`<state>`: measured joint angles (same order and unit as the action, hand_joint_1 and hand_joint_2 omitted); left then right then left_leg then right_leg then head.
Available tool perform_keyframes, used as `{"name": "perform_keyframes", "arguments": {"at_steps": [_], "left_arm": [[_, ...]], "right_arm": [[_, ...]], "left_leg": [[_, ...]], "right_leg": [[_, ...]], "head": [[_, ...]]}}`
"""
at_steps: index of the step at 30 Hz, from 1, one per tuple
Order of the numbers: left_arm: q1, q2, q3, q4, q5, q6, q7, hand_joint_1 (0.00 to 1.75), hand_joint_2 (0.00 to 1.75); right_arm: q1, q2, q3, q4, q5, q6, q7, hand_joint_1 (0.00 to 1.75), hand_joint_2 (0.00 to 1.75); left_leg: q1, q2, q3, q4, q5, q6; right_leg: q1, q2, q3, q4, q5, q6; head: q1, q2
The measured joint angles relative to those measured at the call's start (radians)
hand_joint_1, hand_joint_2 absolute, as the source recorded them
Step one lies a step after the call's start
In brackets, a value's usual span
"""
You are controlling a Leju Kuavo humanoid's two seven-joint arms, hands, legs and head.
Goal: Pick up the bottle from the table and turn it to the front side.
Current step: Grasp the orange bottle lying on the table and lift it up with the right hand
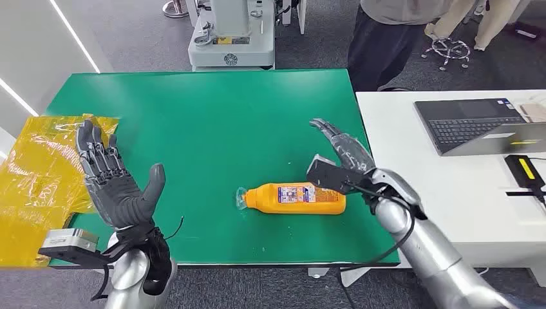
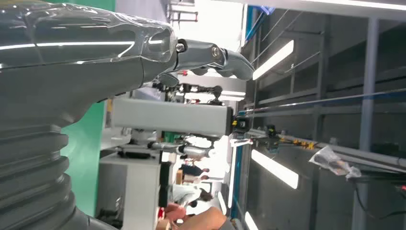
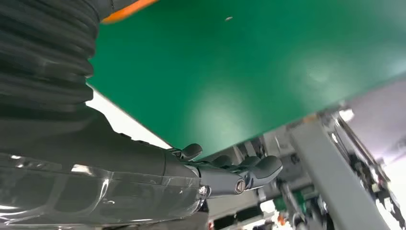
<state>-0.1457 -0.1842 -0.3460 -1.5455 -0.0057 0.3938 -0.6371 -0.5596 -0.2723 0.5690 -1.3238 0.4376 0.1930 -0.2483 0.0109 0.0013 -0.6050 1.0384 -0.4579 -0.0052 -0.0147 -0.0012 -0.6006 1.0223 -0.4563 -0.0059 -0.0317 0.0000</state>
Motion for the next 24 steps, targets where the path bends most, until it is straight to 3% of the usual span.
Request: {"name": "perform_keyframes", "arguments": {"at_steps": [4,6,14,24], "left_arm": [[-0.028,0.013,-0.001,0.010,0.017,-0.026,0.016,0.00,1.75],[-0.040,0.016,-0.001,0.015,0.020,-0.028,0.020,0.00,1.75],[-0.060,0.021,-0.001,0.020,0.026,-0.029,0.029,0.00,1.75],[-0.056,0.021,-0.001,0.020,0.003,-0.042,0.039,0.00,1.75]], "right_arm": [[-0.244,-0.135,0.151,0.147,-0.152,0.315,0.008,0.00,1.75],[-0.305,-0.164,0.218,0.171,-0.207,0.363,0.021,0.00,1.75],[-0.401,-0.190,0.386,0.235,-0.290,0.371,0.026,0.00,1.75],[-0.398,-0.190,0.498,0.314,-0.359,0.328,-0.010,0.00,1.75]], "left_leg": [[0.000,-0.001,-0.001,0.001,0.000,0.000],[0.000,-0.001,-0.001,0.001,0.000,0.000],[0.000,-0.001,-0.001,0.001,0.000,0.000],[0.000,-0.001,-0.001,0.001,0.000,0.000]], "right_leg": [[0.000,0.000,0.000,0.000,0.000,0.000],[0.000,0.000,-0.001,0.000,0.000,0.000],[0.000,0.000,-0.001,0.000,0.000,0.000],[0.000,0.000,-0.001,0.000,0.000,0.000]], "head": [[0.000,0.000],[0.000,0.000],[0.000,0.000],[0.000,0.000]]}}
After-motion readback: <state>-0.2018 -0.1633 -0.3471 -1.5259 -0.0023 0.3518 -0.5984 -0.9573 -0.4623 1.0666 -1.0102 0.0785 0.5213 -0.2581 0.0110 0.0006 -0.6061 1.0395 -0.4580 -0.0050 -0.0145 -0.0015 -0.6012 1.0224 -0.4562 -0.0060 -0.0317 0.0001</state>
